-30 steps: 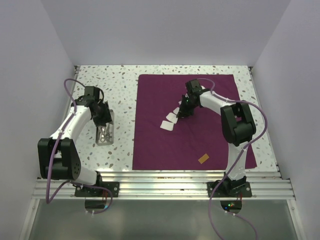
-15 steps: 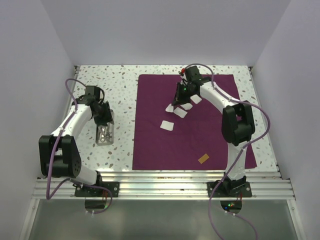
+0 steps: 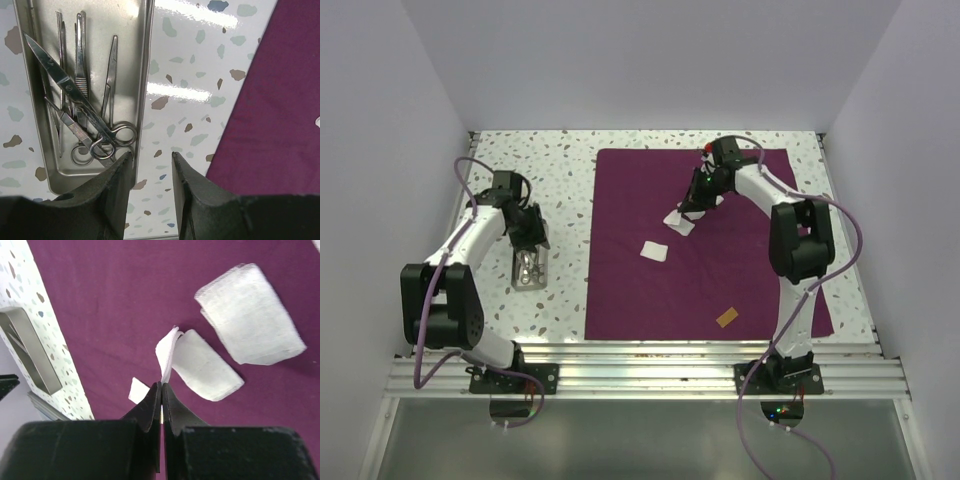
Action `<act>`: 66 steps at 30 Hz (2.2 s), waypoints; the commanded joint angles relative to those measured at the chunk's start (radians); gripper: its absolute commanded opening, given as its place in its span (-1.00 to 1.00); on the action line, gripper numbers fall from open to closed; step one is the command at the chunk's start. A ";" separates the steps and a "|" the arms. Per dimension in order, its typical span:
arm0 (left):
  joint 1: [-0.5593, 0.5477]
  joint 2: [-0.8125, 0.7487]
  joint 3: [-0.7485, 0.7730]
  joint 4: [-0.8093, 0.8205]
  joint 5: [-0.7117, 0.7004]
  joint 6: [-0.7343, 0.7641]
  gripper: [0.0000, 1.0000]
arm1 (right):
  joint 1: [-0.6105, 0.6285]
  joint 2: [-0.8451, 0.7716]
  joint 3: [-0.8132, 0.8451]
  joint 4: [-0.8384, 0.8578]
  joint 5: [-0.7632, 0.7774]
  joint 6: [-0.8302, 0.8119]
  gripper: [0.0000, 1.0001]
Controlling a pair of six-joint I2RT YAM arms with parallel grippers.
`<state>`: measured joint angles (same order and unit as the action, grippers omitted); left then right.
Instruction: Prepare the surgical pack
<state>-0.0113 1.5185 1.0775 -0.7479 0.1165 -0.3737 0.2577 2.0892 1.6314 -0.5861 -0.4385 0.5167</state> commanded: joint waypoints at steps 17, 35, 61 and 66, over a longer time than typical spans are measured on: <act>0.010 0.017 0.056 0.019 0.025 0.016 -0.19 | -0.046 0.040 -0.053 0.020 -0.040 0.008 -1.00; 0.010 0.023 0.050 0.025 0.038 -0.002 -0.21 | -0.081 0.045 -0.079 0.011 -0.046 -0.021 -1.00; 0.010 0.012 0.055 0.025 0.054 -0.010 -0.22 | -0.071 -0.058 0.030 -0.193 0.116 -0.133 -0.05; 0.010 -0.017 0.032 0.032 0.060 -0.010 -0.22 | -0.028 -0.176 -0.094 -0.213 0.139 -0.158 -0.01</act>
<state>-0.0113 1.5383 1.0981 -0.7448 0.1543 -0.3756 0.1951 2.0365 1.5963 -0.7376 -0.3405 0.4000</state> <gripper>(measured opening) 0.394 0.494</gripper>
